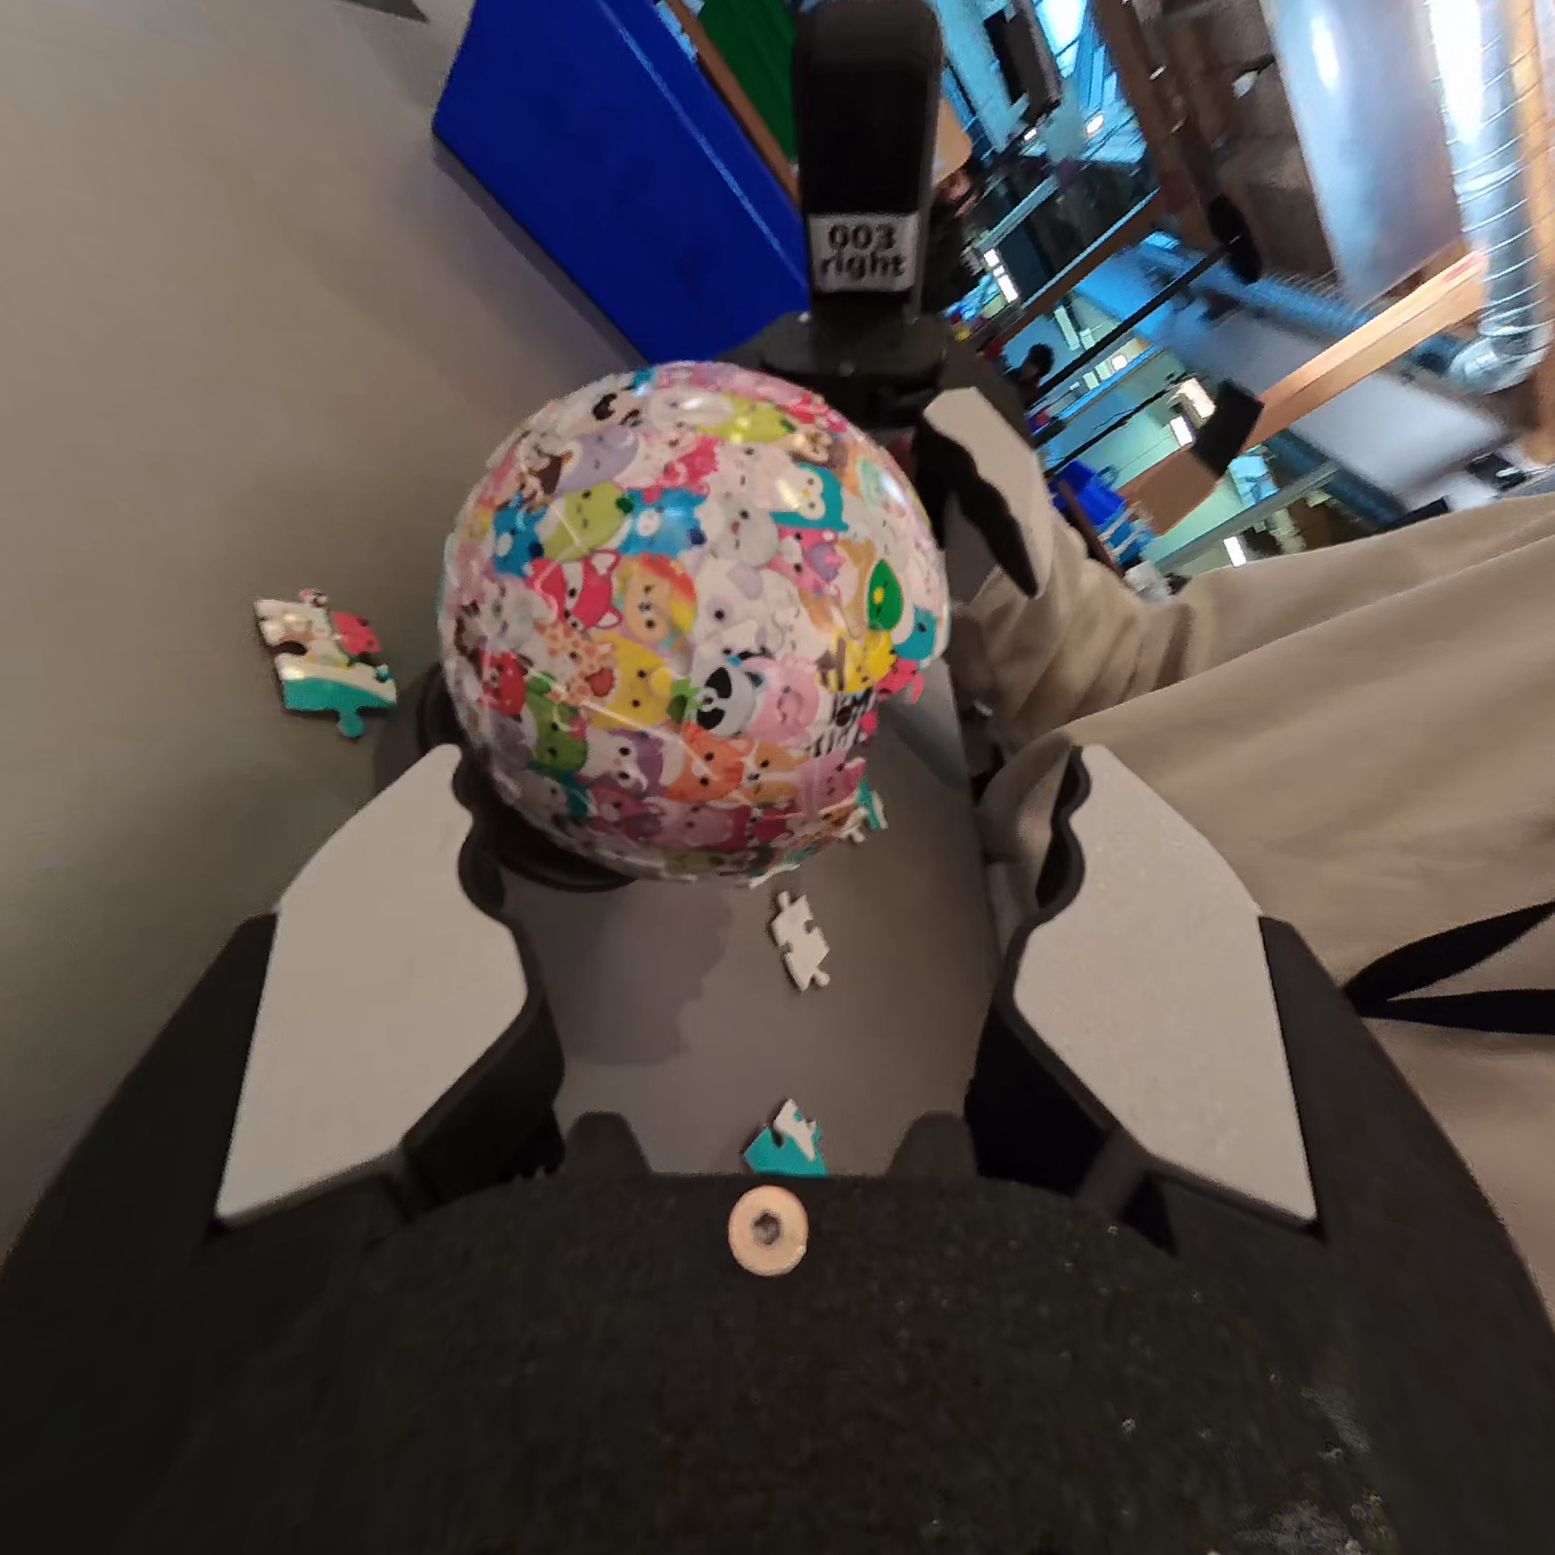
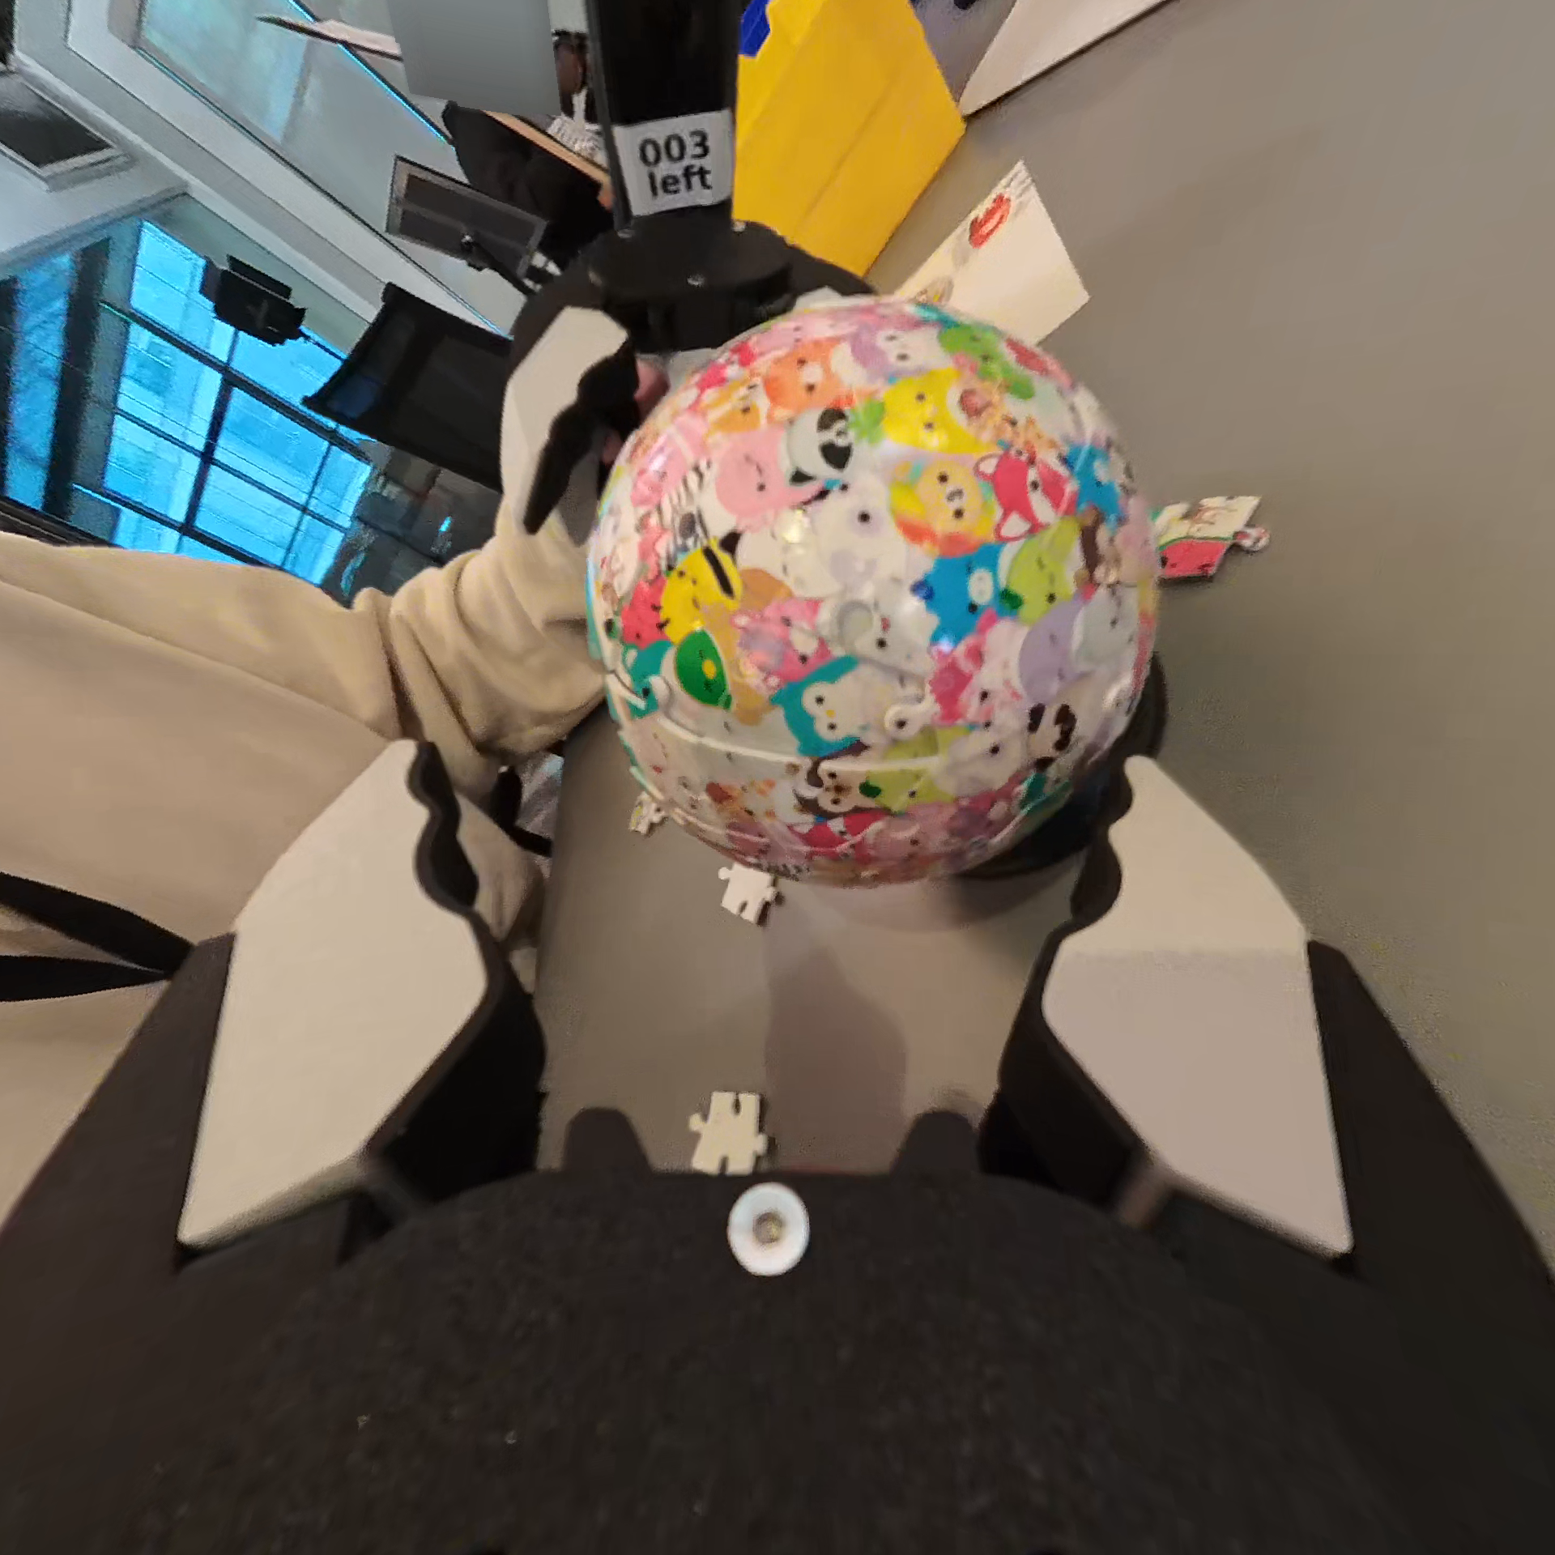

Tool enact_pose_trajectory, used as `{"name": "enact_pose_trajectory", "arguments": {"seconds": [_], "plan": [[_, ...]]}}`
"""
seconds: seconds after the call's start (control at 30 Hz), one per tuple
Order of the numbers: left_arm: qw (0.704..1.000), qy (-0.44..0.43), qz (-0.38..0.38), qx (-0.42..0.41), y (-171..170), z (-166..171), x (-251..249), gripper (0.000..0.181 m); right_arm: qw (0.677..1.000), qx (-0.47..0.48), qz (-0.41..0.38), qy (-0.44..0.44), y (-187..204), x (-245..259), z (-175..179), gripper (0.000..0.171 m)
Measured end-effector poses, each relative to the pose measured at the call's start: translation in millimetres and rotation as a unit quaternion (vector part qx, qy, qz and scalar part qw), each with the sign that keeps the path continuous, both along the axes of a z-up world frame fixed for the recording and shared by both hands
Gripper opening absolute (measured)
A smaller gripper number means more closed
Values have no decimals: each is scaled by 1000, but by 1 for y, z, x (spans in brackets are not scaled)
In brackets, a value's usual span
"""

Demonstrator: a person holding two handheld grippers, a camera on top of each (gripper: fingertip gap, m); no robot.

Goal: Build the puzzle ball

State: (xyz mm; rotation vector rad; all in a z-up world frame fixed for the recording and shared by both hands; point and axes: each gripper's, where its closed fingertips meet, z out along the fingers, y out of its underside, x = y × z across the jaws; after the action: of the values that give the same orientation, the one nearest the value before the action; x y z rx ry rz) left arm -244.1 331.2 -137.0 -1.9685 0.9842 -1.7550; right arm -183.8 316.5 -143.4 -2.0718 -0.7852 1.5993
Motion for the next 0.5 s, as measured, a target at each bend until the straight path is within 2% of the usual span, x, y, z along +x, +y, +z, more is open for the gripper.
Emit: {"name": "enact_pose_trajectory", "arguments": {"seconds": [0.1, 0.3, 0.4, 0.5], "plan": [[1000, -17, 8, -8, 3, 5, 5, 128, 1000, -7, -4, 8, 0, -5, 3, 145], [999, -21, 42, 7, 11, 13, 8, 137, 999, 23, -32, 12, 21, -9, 15, 145], [998, -24, 58, -6, 13, 12, 6, 131, 999, 36, -25, 11, 20, -6, 17, 141], [994, -25, 94, -52, 23, 10, -1, 123, 999, 21, -43, -1, 22, 5, 9, 139]]}}
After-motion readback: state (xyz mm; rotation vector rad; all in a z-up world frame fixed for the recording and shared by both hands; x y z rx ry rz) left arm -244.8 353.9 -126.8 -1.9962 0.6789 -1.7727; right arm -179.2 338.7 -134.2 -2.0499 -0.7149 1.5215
